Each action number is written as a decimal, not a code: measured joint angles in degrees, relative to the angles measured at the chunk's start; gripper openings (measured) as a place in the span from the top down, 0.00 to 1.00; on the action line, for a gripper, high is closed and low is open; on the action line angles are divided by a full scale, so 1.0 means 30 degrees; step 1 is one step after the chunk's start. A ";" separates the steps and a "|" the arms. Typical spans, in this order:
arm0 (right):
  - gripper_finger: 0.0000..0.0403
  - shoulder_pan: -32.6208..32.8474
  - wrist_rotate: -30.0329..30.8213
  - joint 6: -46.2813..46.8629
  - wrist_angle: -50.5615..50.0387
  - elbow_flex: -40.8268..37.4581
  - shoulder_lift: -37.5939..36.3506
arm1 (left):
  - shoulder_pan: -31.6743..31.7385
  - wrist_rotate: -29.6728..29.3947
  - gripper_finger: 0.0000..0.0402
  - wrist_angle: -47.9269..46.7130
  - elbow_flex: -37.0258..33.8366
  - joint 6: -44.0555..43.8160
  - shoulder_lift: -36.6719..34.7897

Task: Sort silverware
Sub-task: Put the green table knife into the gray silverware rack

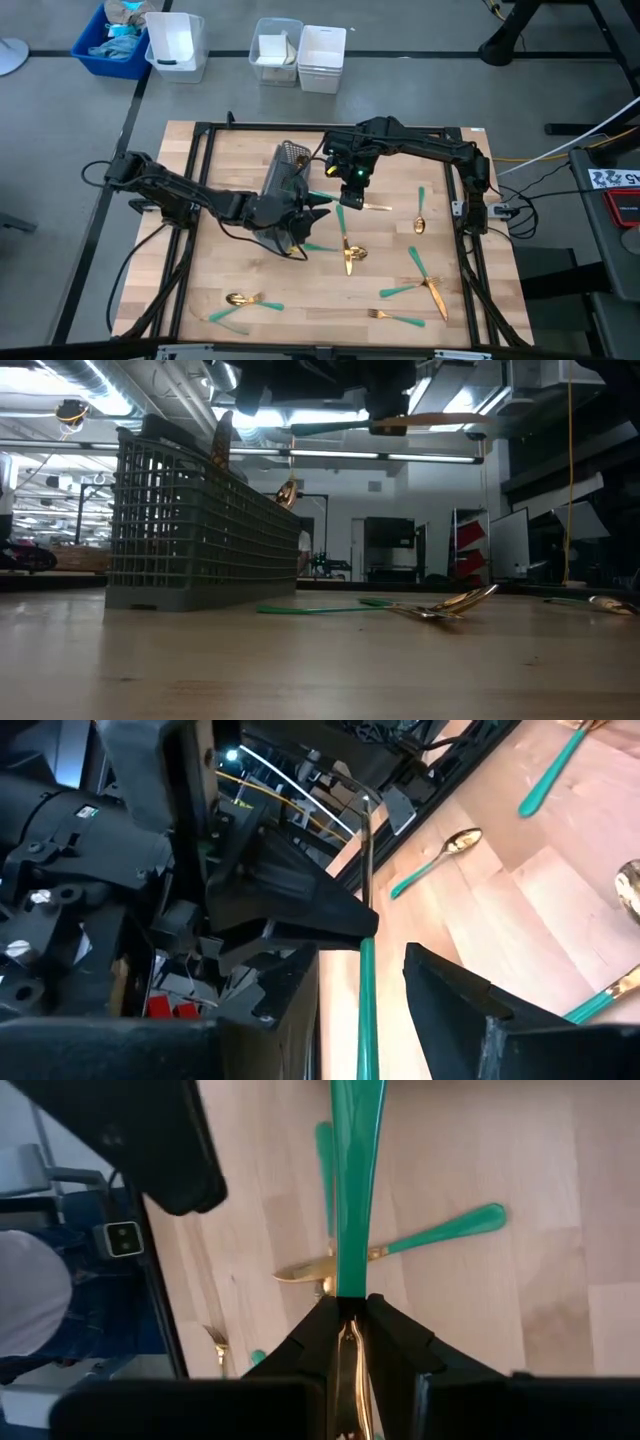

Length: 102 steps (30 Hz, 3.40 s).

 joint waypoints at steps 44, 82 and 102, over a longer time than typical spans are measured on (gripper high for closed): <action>0.88 0.0007 -0.1456 -0.0004 0.0882 0.0000 0.0000 | 0.1182 0.0124 0.87 -0.2455 0.0022 -0.1094 -0.0007; 0.88 -0.0007 0.0203 -0.1079 0.1203 -0.0007 -0.1461 | 0.0264 -0.1363 0.97 -0.2637 0.0051 -0.1562 -0.0022; 0.88 0.0007 1.0361 -0.2237 0.1040 -0.0066 -0.6390 | -0.2515 -0.3187 0.97 -0.6573 0.0044 -1.1300 -0.6370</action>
